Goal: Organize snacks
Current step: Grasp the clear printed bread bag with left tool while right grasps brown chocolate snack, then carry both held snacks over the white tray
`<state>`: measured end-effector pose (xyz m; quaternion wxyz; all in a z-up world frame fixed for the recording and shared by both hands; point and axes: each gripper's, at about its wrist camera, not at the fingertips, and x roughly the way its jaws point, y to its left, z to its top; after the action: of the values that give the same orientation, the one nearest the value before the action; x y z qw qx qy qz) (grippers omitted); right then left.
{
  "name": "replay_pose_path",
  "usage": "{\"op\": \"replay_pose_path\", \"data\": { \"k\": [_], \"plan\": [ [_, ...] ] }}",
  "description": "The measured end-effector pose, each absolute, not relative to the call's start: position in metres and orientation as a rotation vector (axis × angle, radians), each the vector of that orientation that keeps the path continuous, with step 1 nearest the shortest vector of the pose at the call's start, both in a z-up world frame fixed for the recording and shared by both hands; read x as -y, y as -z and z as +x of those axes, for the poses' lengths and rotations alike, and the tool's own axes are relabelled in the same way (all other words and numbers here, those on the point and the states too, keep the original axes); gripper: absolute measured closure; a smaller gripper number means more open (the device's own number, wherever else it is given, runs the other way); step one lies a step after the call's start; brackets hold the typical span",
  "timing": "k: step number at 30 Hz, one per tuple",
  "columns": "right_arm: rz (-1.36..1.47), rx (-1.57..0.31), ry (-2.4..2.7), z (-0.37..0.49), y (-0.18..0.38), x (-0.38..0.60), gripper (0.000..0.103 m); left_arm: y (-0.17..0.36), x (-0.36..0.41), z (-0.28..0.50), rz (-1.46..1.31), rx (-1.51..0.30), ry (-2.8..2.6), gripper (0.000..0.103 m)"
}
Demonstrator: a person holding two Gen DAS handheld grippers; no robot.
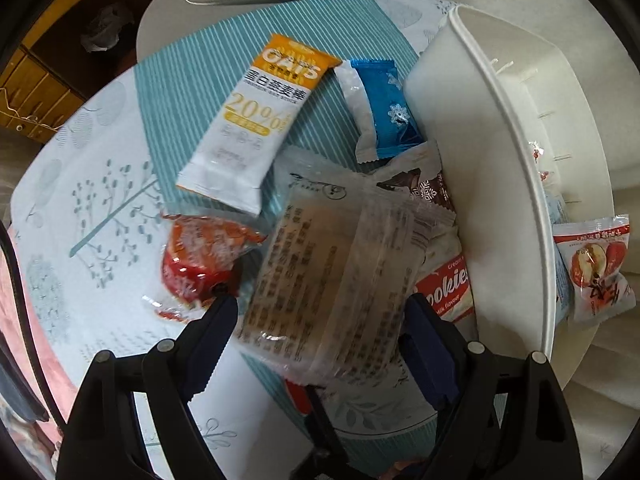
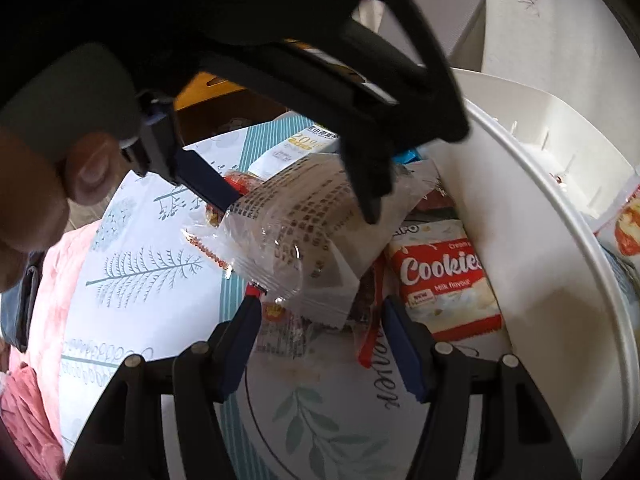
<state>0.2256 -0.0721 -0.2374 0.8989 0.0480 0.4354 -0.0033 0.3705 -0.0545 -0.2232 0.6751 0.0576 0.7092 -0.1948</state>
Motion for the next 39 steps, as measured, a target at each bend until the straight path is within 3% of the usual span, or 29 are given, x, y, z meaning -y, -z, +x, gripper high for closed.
{"op": "replay_pose_path", "data": {
  "k": [6, 9, 15, 31, 39],
  "plan": [
    [0.061, -0.899, 0.03, 0.231, 0.245, 0.067, 0.042, 0.235, 0.06, 0.377, 0.126, -1.604, 0.417, 0.019],
    [0.029, -0.891, 0.039, 0.229, 0.245, 0.065, 0.052, 0.237, 0.059, 0.378, 0.106, -1.601, 0.414, 0.024],
    [0.03, -0.909, 0.014, 0.227, 0.241, 0.068, 0.06, 0.228, 0.044, 0.37, 0.08, -1.581, 0.409, 0.029],
    [0.046, -1.067, -0.132, 0.163, 0.226, 0.061, 0.061, 0.22, -0.02, 0.298, 0.033, -1.683, 0.343, 0.029],
    [0.068, -1.13, -0.15, 0.121, 0.213, 0.063, 0.061, 0.194, -0.06, 0.233, -0.052, -1.626, 0.367, 0.029]
  ]
}}
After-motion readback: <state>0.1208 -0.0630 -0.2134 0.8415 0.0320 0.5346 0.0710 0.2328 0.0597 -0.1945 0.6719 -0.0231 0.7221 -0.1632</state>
